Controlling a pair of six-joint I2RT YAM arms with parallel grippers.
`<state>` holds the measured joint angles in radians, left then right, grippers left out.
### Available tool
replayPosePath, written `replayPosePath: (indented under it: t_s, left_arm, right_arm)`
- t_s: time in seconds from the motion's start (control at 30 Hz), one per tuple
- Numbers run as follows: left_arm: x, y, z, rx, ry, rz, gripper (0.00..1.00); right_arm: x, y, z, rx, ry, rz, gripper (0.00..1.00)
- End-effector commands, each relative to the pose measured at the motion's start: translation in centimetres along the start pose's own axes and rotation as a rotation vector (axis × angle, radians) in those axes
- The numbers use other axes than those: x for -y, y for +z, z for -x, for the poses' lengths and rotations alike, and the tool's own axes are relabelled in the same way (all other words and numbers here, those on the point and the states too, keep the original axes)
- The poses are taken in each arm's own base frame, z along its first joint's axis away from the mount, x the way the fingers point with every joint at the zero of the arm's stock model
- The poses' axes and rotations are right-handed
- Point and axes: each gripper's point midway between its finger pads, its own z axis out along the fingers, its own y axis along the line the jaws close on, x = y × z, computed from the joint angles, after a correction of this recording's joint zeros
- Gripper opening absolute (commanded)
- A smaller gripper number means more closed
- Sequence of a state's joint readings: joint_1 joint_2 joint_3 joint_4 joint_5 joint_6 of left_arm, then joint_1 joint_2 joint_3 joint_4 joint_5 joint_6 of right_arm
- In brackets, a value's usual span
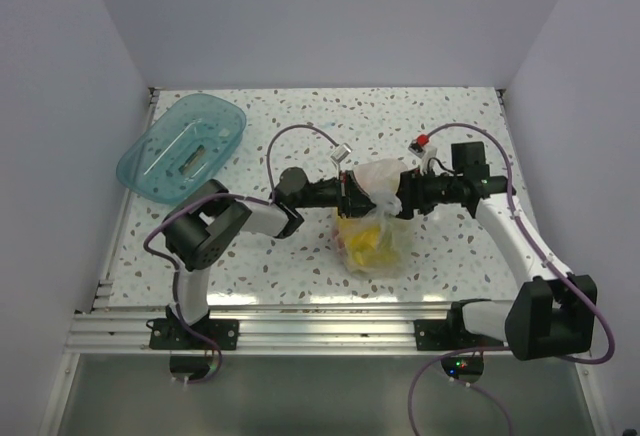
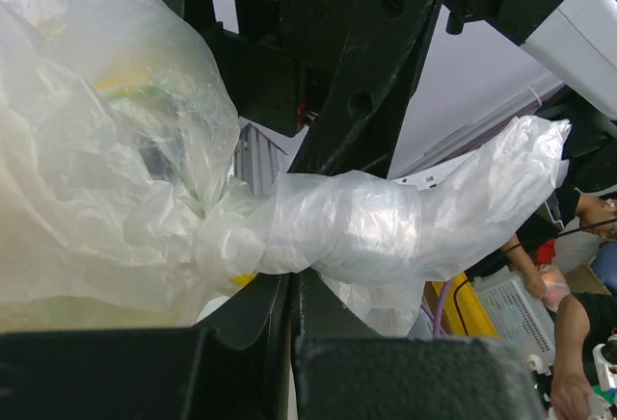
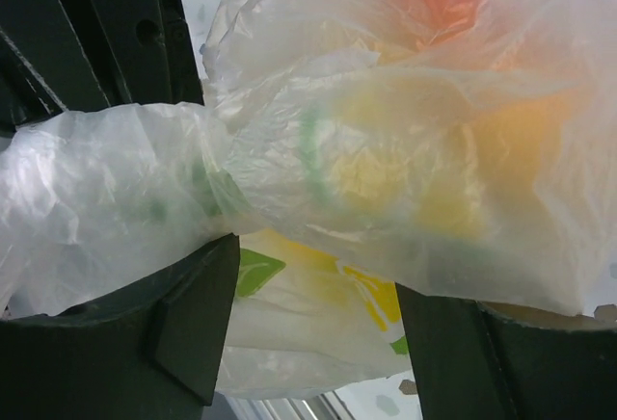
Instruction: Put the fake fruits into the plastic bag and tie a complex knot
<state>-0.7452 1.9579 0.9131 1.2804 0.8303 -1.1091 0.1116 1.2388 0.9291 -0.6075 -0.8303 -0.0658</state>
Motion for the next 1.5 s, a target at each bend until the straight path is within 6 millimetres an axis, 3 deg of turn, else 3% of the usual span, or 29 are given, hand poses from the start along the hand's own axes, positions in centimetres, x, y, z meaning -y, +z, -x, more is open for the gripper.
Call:
replayPosePath:
  t_s: [0.0,0.13,0.37,0.6,0.87,0.93,1.0,1.17,1.27,1.4,1.47]
  left_arm:
    - [2.0,1.3,2.3,0.085,0.089,-0.074,0.0]
    - [2.5,2.2,2.3,0.081,0.094,-0.104,0.0]
    - [2.5,3.1,2.9,0.103,0.094,-0.138,0.0]
    - [2.6,3.9,1.9,0.083,0.082,-0.167,0.0]
    - [3.5,3.1,4.3,0.037,0.188,-0.17,0.0]
    - [3.8,2.5,4.8,0.02,0.208,-0.154,0.0]
    - [4.1,1.9,5.0,0.015,0.234,-0.141,0.0]
    - [2.6,0.4,3.8,-0.016,0.233,-0.06,0.0]
    - [2.3,0.0,3.3,-0.023,0.229,-0.047,0.0]
    - [1.4,-0.3,3.1,-0.03,0.219,-0.029,0.0]
    - [1.1,-0.4,2.8,-0.038,0.208,-0.022,0.0]
  right_arm:
    - [-4.0,0.4,0.4,0.0,-0.036,0.18,0.71]
    - [-4.9,1.4,0.0,-0.037,-0.047,0.226,0.81]
    - [-6.5,2.8,0.3,-0.066,-0.058,0.287,0.84]
    - [-8.4,4.2,1.2,-0.06,-0.078,0.325,0.88]
    - [-11.2,2.2,4.6,0.046,-0.151,0.347,0.84]
    - [-11.7,1.5,4.5,0.018,-0.156,0.356,0.82]
    - [-11.6,1.0,4.1,0.009,-0.221,0.347,0.8]
    - [-11.0,-0.8,3.2,-0.036,-0.334,0.33,0.76]
    - [-10.9,-1.7,1.4,-0.12,-0.427,0.362,0.71]
    - [-9.2,-1.7,-0.3,-0.199,-0.466,0.312,0.66]
    - [-7.8,-1.3,0.3,-0.182,-0.445,0.239,0.62]
